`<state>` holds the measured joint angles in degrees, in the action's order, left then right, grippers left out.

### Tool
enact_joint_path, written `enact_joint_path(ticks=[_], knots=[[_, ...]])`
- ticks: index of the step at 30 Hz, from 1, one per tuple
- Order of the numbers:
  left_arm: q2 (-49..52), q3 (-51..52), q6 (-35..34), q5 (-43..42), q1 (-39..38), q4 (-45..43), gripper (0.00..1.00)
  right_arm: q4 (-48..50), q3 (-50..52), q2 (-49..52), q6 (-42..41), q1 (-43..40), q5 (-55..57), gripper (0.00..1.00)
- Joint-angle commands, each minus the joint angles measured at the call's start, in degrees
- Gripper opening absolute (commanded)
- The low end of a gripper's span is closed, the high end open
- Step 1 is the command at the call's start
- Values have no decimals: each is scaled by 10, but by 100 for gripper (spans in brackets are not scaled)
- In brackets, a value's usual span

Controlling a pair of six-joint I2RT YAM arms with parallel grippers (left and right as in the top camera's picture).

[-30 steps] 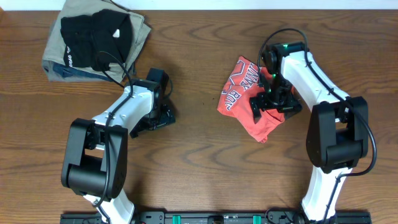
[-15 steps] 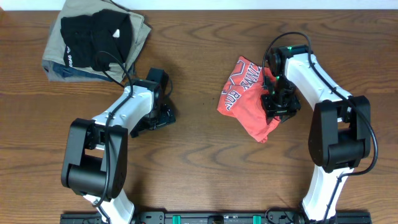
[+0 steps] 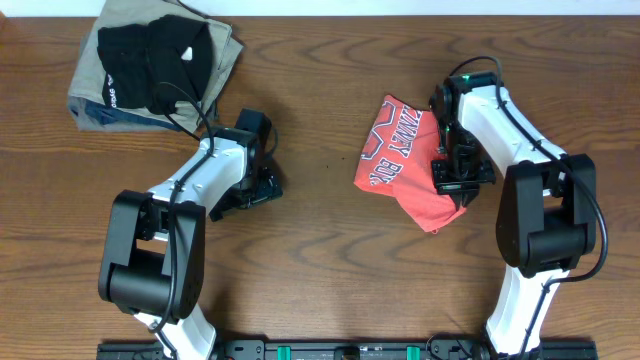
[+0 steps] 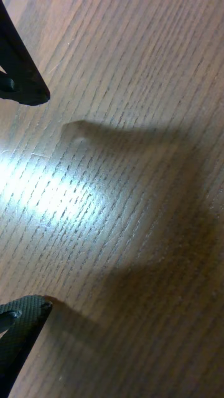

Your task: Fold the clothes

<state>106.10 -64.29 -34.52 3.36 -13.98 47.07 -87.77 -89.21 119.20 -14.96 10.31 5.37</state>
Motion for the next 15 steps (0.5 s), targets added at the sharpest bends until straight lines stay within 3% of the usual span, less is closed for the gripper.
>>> enact_joint_path(ticks=[1,2,3,4,13,15], knots=[[6,3,-3,2,0,2,98,-10,0,-5,-24,-5,23,36],[6,3,-3,2,0,1,98,-13,0,-5,-24,-5,23,61],[6,3,-3,2,0,1,98,-15,0,-5,-24,-5,24,80],[6,3,-3,2,0,1,98,-16,0,-5,-24,-5,24,86],[6,3,9,-20,0,2,98,-9,-59,-25,-35,-5,20,89],[5,3,51,-64,0,-3,98,6,-77,-36,-35,-6,17,99]])
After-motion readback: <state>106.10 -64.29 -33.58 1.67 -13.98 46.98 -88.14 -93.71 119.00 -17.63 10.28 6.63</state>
